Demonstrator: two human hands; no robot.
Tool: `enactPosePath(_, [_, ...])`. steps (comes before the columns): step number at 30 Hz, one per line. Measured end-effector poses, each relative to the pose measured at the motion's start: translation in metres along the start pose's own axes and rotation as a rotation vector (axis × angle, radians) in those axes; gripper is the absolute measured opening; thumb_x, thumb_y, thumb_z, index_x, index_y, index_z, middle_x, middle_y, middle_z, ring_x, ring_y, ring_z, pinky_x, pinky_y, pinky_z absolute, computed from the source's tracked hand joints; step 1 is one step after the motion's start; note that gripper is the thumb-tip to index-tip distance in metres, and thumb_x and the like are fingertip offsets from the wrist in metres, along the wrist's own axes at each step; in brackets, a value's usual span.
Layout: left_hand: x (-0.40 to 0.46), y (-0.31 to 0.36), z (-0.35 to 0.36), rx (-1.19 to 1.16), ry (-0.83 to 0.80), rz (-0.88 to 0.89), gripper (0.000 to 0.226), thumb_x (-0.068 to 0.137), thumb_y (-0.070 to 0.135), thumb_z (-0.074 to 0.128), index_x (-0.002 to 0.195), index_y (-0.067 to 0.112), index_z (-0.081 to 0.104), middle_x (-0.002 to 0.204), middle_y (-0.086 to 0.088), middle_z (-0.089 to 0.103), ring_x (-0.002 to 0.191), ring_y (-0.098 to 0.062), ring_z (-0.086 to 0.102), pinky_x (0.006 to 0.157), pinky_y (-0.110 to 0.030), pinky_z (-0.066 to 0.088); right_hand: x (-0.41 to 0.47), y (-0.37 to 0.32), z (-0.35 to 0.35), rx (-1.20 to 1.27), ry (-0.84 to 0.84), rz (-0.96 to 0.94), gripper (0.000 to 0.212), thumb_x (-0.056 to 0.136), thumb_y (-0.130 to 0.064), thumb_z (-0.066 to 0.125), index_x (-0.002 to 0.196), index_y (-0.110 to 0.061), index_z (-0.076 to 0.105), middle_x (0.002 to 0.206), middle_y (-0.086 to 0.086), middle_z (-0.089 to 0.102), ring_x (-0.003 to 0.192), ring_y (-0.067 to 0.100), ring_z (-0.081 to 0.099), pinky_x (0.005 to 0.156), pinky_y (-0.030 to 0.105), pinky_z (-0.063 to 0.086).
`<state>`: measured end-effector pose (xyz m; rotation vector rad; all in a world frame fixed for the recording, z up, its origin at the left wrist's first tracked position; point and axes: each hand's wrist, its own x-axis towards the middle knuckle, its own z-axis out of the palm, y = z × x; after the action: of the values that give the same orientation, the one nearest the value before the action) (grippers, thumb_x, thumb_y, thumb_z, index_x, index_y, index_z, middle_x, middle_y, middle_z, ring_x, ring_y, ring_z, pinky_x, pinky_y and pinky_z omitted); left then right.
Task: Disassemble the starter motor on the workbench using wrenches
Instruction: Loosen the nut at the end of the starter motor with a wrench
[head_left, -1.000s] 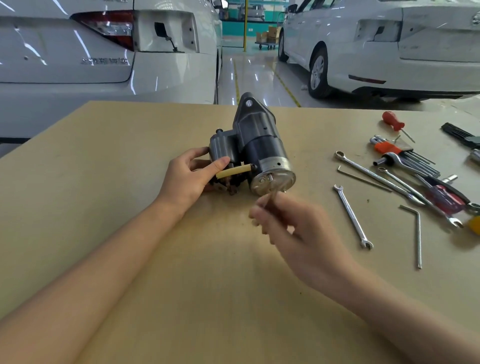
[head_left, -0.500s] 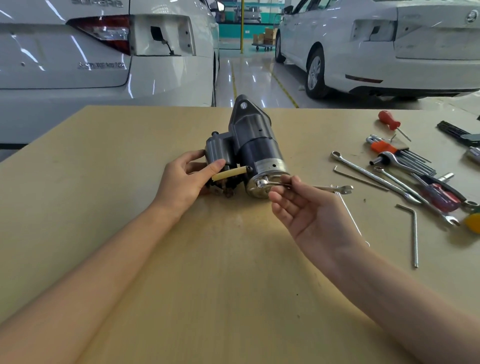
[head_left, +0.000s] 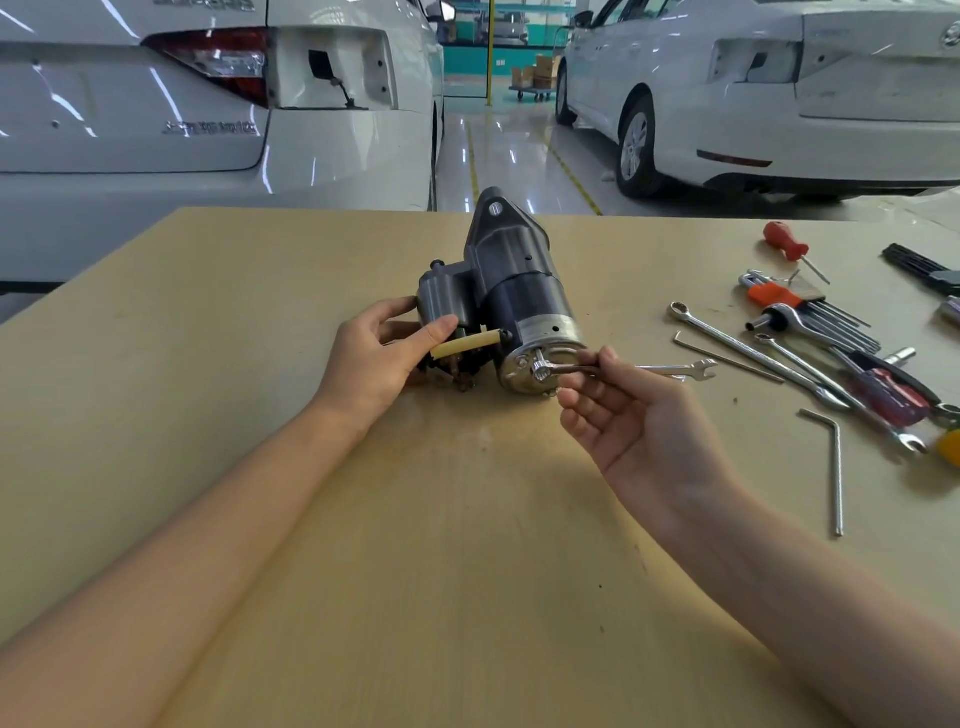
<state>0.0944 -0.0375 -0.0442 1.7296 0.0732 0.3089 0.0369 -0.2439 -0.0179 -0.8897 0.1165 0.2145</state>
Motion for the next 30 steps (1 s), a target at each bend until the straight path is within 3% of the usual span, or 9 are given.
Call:
enactPosePath(10, [0.000,0.000,0.001,0.001,0.015,0.021,0.056,0.081,0.030,0.074,0.131,0.012,0.055,0.097,0.004,0.068,0.072,0.008,0.066,0.053,-0.007,0.046,-0.001,0.002,-0.001,0.068,0.037,-0.010,0.023,0.097,-0.011,0.046,0.082,-0.002,0.061,0.066,0.013,0.069,0.061,0.020,0.070,0.053,0.023,0.055])
enactPosePath(13, [-0.001,0.000,0.001,-0.001,0.014,0.014,0.058,0.081,0.031,0.074,0.132,0.012,0.055,0.097,0.004,0.069,0.073,0.005,0.067,0.056,-0.009,0.048,-0.002,0.003,-0.001,-0.018,-0.004,-0.116,0.021,0.097,-0.010,0.047,0.086,0.000,0.062,0.071,0.015,0.070,0.069,0.025,0.072,0.059,0.026,0.056])
enactPosePath(18, [-0.002,0.001,0.001,-0.002,0.012,0.015,0.058,0.081,0.031,0.074,0.132,0.012,0.054,0.097,0.004,0.068,0.073,0.008,0.066,0.054,-0.007,0.046,-0.003,-0.004,0.008,-0.671,-0.008,-0.531,0.019,0.096,-0.011,0.052,0.081,-0.013,0.064,0.064,0.006,0.068,0.060,0.020,0.068,0.057,0.026,0.052])
enactPosePath(22, [-0.002,0.002,0.001,-0.011,0.003,-0.005,0.061,0.079,0.031,0.075,0.133,0.010,0.055,0.102,-0.001,0.070,0.080,-0.002,0.068,0.061,-0.014,0.052,-0.001,-0.009,0.029,-1.582,-0.115,-0.919,0.016,0.096,-0.019,0.054,0.083,-0.012,0.059,0.069,0.001,0.057,0.060,0.018,0.051,0.056,0.029,0.037])
enactPosePath(26, [-0.002,0.002,0.001,0.003,0.006,-0.006,0.063,0.077,0.036,0.075,0.132,0.014,0.055,0.104,0.000,0.070,0.093,-0.012,0.068,0.080,-0.028,0.056,-0.009,0.007,0.049,-2.119,-0.341,-0.949,0.012,0.094,-0.008,0.048,0.102,-0.011,0.056,0.096,0.005,0.052,0.085,0.024,0.056,0.065,0.030,0.035])
enactPosePath(28, [-0.002,0.002,0.001,0.015,0.008,0.003,0.062,0.078,0.037,0.075,0.133,0.015,0.054,0.104,0.001,0.070,0.093,-0.011,0.068,0.076,-0.025,0.055,-0.013,0.008,0.050,-2.240,-0.366,-0.945,0.015,0.091,-0.003,0.050,0.104,-0.009,0.055,0.092,0.006,0.047,0.081,0.023,0.050,0.067,0.031,0.032])
enactPosePath(30, [-0.001,0.001,0.001,0.017,0.013,0.004,0.061,0.078,0.037,0.075,0.132,0.015,0.055,0.104,0.000,0.070,0.092,-0.011,0.068,0.073,-0.021,0.053,-0.016,0.006,0.046,-2.255,-0.386,-1.013,0.010,0.085,-0.004,0.062,0.091,-0.011,0.058,0.080,0.003,0.044,0.069,0.020,0.045,0.064,0.030,0.038])
